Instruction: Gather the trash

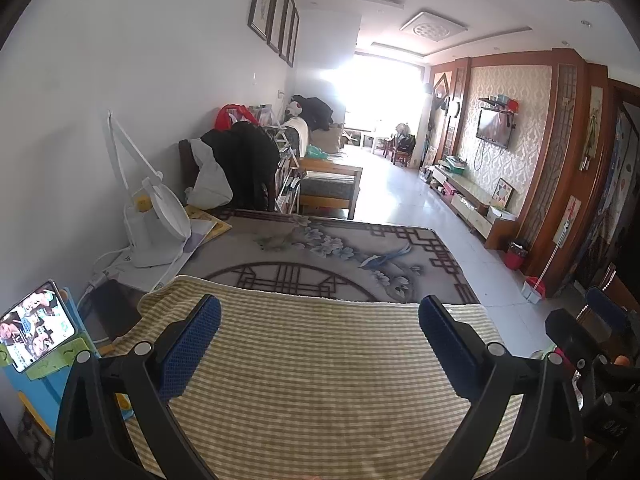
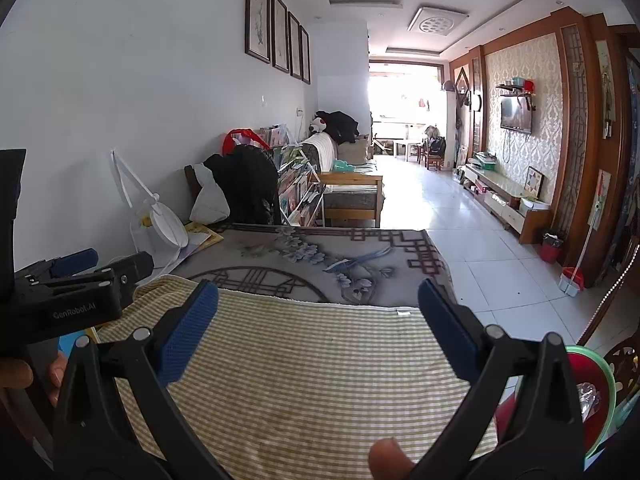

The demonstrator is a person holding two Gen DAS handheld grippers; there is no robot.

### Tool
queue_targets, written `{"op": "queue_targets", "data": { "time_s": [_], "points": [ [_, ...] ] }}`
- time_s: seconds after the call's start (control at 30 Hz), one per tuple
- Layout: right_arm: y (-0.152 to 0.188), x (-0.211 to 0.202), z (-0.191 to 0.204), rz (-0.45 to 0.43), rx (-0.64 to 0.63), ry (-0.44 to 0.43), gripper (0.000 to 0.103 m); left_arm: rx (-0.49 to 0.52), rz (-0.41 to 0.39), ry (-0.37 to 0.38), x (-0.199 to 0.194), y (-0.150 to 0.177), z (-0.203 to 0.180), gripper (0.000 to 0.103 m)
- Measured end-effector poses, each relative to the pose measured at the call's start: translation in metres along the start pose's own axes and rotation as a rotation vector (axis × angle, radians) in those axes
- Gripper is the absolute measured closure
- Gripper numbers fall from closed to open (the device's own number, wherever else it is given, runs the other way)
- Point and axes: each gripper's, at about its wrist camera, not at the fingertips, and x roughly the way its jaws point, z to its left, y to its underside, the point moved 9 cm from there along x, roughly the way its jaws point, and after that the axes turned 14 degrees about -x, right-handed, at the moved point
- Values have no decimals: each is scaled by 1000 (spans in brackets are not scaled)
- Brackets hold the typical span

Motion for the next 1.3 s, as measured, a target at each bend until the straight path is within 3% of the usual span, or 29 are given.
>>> {"op": "queue_targets", "data": {
  "time_s": [1.3],
  "points": [
    [13, 1, -20, 37, 45, 56, 5, 35, 38, 41, 13, 4, -8, 8]
  ]
}}
